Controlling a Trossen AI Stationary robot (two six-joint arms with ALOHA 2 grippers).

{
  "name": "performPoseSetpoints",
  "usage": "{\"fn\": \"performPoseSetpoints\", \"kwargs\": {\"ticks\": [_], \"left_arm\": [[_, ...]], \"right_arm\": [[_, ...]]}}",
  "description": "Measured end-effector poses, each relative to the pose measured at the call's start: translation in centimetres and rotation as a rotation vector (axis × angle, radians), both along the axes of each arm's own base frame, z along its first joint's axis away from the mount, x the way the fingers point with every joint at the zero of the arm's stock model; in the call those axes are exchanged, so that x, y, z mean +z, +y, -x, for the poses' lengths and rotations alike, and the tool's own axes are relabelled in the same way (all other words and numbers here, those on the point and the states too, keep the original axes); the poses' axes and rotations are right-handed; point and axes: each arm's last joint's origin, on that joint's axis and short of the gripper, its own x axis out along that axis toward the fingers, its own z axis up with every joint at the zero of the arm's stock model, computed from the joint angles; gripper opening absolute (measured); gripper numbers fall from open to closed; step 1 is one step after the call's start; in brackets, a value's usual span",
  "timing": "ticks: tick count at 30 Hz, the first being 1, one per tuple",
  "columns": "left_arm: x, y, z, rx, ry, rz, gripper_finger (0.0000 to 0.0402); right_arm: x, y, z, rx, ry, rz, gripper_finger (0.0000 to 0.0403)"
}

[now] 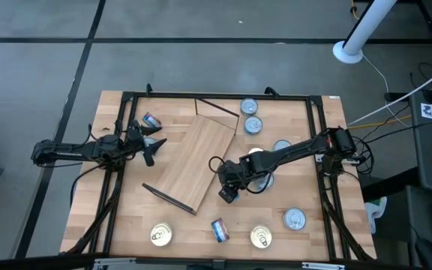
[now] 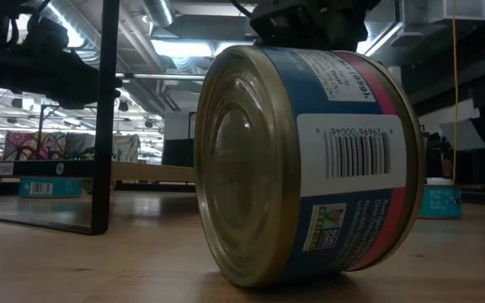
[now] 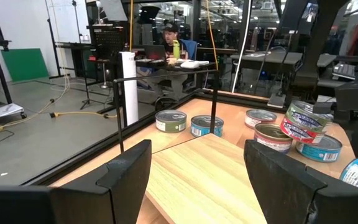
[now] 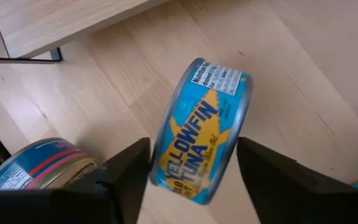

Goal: Stack canned seafood by type on shelf
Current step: Put the light blue tuna can on the shelf

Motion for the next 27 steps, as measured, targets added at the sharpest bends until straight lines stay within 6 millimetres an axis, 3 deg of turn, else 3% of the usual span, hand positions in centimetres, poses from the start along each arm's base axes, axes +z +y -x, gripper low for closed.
{"fn": "performPoseSetpoints", "kwargs": {"ticks": [8, 19, 27], "left_arm": [[0.0, 0.0, 0.0, 0.001, 0.0, 0.0, 0.0254], [0.0, 0.0, 0.0, 0.0, 0.0, 0.0, 0.0254], [0.0, 0.0, 0.0, 0.001, -0.006, 0.011, 0.0254]], "right_arm": [[0.1, 0.0, -0.1, 0.006, -0.006, -0.021, 0.0132], [0.3, 0.1, 0.0, 0.019, 0.013, -0.075, 0.0148], [4.8, -0.6, -1.0, 0.069, -0.039, -0.05, 0.0139]]}}
